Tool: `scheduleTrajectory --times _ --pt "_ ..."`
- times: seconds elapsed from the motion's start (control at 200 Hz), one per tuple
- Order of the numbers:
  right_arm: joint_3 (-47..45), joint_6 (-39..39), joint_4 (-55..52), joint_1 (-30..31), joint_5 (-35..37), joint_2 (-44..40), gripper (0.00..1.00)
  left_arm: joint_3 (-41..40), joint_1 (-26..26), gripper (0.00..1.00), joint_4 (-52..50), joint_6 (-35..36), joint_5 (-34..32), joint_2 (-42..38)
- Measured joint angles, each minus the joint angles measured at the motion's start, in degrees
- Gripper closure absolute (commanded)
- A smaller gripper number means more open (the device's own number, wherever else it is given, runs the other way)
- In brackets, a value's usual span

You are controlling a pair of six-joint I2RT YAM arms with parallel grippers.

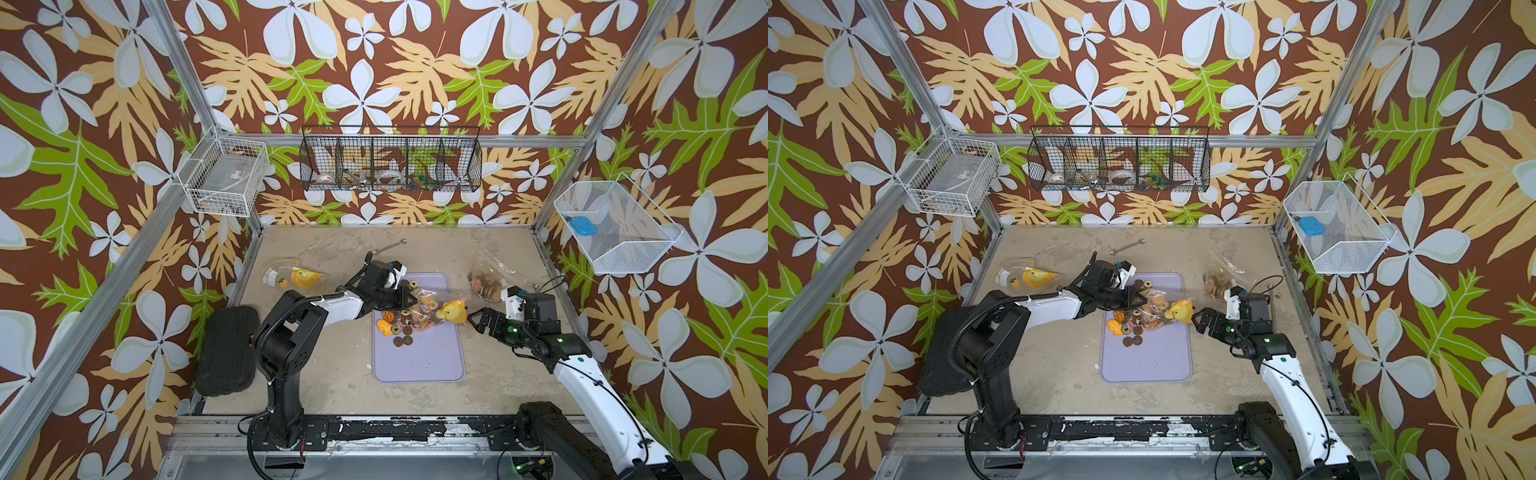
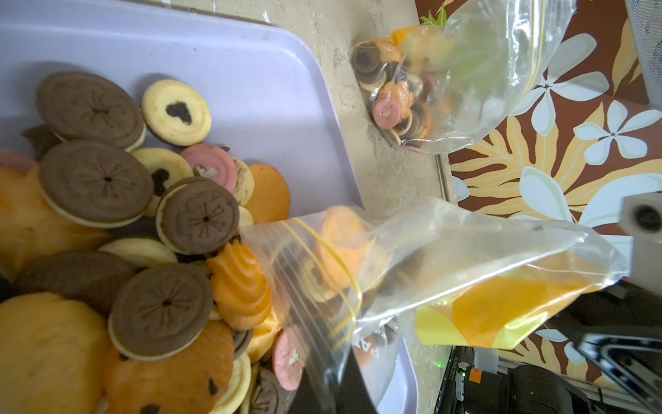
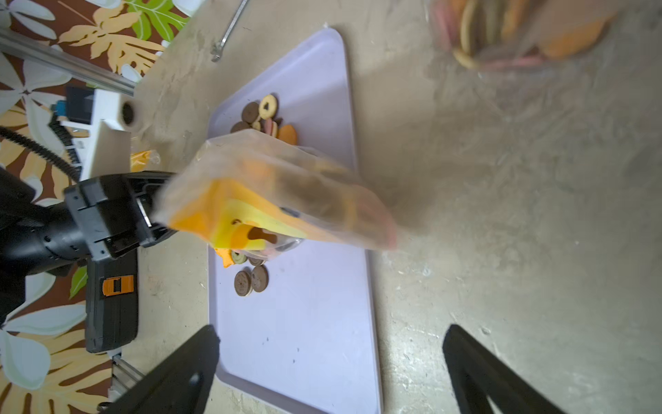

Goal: Pour cookies out of the ziploc bag
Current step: 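Pour the cookies out of the ziploc bag onto the tray.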

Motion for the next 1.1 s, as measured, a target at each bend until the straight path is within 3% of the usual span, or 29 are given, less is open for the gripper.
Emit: scheduleTrajectory --times 0.415,0.781,1.101 --pt "-8.13 7.34 20.04 -0.48 -8.48 10.27 0.0 0.0 0.15 1.0 -0.24 0.0 0.07 -0.02" --pt "-8.48 13.38 35.36 -0.46 -11.61 21.2 0.0 -0.52 0.15 1.0 0.0 -0.07 0.74 -0.44" --pt "4.61 17.38 38.21 3.1 -15.37 25.9 0.03 -0.7 0.17 1.0 0.2 -0.44 0.92 -0.48"
